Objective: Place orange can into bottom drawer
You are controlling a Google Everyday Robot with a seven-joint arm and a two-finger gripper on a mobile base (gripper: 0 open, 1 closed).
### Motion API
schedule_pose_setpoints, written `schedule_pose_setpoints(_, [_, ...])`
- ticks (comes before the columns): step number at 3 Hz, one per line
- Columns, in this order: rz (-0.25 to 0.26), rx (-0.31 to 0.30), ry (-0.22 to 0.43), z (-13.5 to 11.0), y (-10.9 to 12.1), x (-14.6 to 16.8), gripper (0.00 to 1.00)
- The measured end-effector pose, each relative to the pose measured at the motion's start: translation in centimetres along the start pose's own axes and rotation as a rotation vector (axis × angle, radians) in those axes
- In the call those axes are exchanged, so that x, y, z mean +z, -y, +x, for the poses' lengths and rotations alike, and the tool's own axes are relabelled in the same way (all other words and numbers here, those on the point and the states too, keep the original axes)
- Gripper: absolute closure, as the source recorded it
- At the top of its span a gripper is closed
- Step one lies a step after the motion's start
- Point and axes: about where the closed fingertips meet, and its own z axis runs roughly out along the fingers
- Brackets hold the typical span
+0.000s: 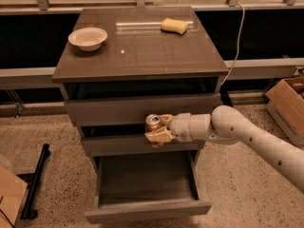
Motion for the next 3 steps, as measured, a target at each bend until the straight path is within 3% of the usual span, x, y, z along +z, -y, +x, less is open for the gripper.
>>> schedule_pose_setpoints(1, [-0.015, -0.047, -0.052, 2.7, 0.2, 1.3, 1.0])
schedule_pose_setpoints(2, [-0.045, -0.065, -0.067, 7.3, 0.1, 2.7, 1.0])
schedule_pose_setpoints(3, [-0.054, -0.047, -0.093, 11.5, 0.0, 3.0, 1.0])
